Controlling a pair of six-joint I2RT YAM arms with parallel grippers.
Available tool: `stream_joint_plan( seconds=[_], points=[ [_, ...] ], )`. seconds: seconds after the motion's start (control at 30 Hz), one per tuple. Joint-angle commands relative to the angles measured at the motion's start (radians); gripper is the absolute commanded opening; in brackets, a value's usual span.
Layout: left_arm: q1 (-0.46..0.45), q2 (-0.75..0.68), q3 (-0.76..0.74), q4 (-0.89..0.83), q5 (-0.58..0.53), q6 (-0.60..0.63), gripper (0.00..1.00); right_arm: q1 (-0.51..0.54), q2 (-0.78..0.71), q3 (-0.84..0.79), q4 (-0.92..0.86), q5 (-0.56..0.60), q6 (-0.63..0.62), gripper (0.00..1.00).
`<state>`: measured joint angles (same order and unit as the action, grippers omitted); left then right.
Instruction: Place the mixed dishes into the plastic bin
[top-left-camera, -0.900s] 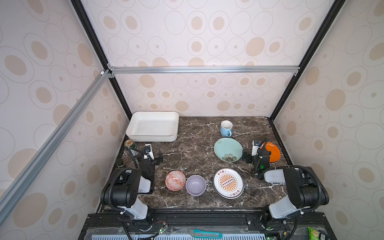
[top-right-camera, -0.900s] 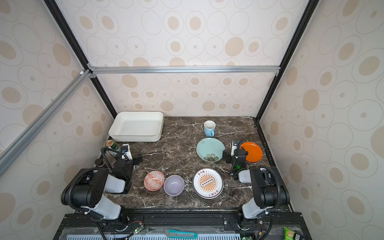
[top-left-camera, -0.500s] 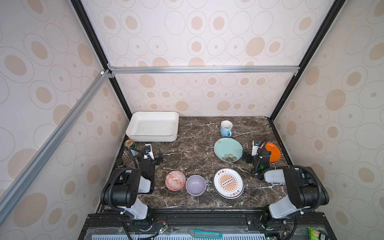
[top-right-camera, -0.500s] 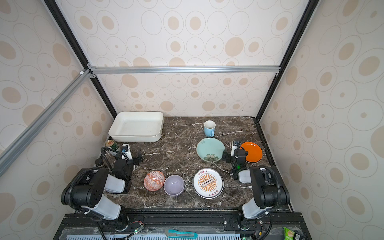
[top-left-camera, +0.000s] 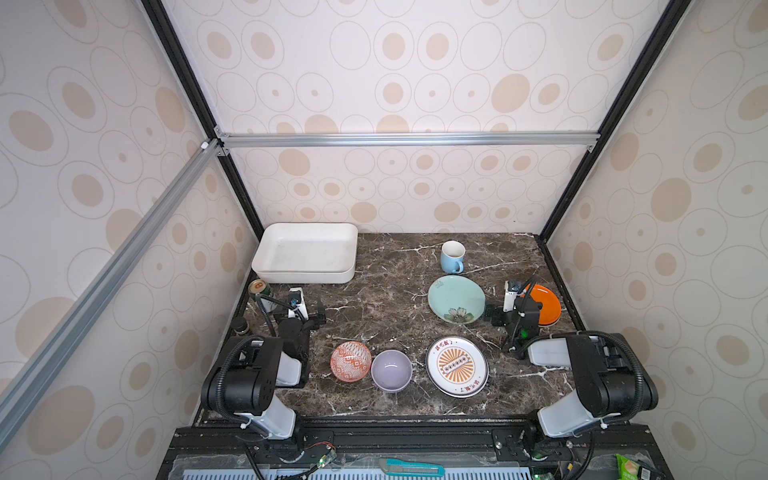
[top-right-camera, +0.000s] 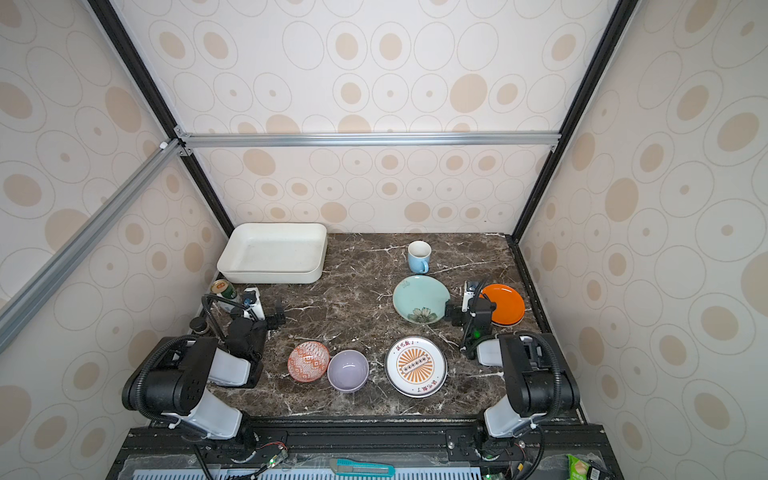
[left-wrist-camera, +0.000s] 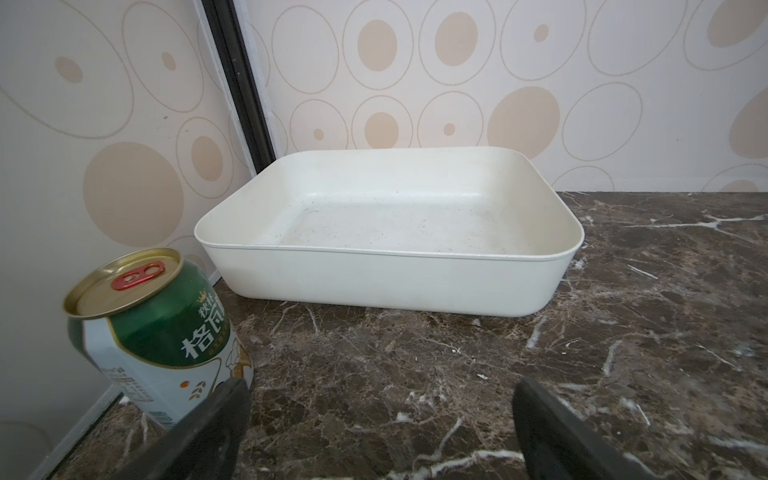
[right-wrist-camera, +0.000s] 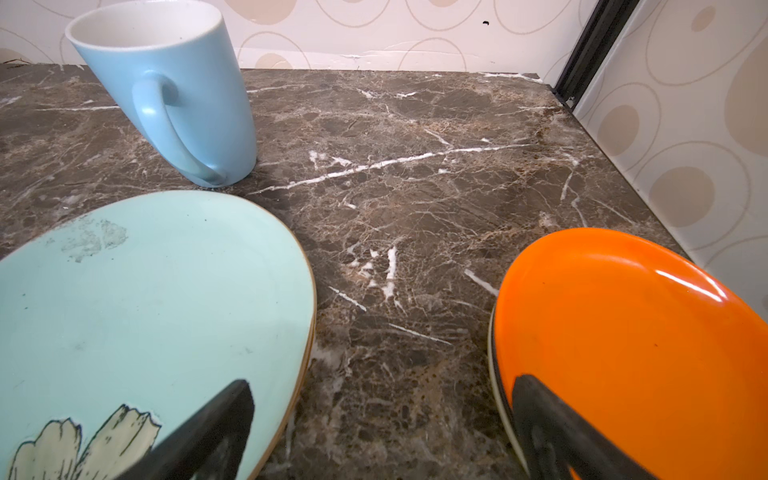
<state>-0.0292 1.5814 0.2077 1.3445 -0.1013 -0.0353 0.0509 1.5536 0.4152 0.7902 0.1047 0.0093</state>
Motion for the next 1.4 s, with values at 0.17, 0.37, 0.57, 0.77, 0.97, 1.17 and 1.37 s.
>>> stream_joint_plan(
  seconds=[0.17, 0.37, 0.57, 0.77, 0.97, 1.17, 1.37],
  points=[
    [0.001, -0.004, 0.024, -0.004, 0.017, 0.022, 0.99, -0.004, -0.016, 0.008, 0.004, -0.003, -0.014, 1.0],
    [0.0, -0.13, 0.135, -0.308, -0.013, 0.019, 0.99, 0.011, -0.115, 0.098, -0.233, 0.107, 0.018, 0.99],
    [-0.037, -0.237, 0.281, -0.528, -0.113, -0.08, 0.99, 0.062, -0.164, 0.39, -0.781, 0.162, 0.094, 0.79],
    [-0.089, -0.131, 0.623, -0.92, -0.014, -0.199, 0.99, 0.161, -0.18, 0.551, -1.025, 0.026, 0.218, 0.79],
    [-0.158, 0.098, 0.931, -1.193, 0.095, -0.255, 0.99, 0.307, -0.158, 0.648, -1.128, -0.017, 0.248, 0.85],
    [-0.228, 0.287, 1.167, -1.414, 0.063, -0.218, 0.91, 0.326, -0.187, 0.662, -1.192, -0.088, 0.274, 0.87],
    [-0.262, 0.391, 1.262, -1.497, 0.001, -0.226, 0.85, 0.326, -0.263, 0.629, -1.215, -0.111, 0.267, 0.87]
  ],
)
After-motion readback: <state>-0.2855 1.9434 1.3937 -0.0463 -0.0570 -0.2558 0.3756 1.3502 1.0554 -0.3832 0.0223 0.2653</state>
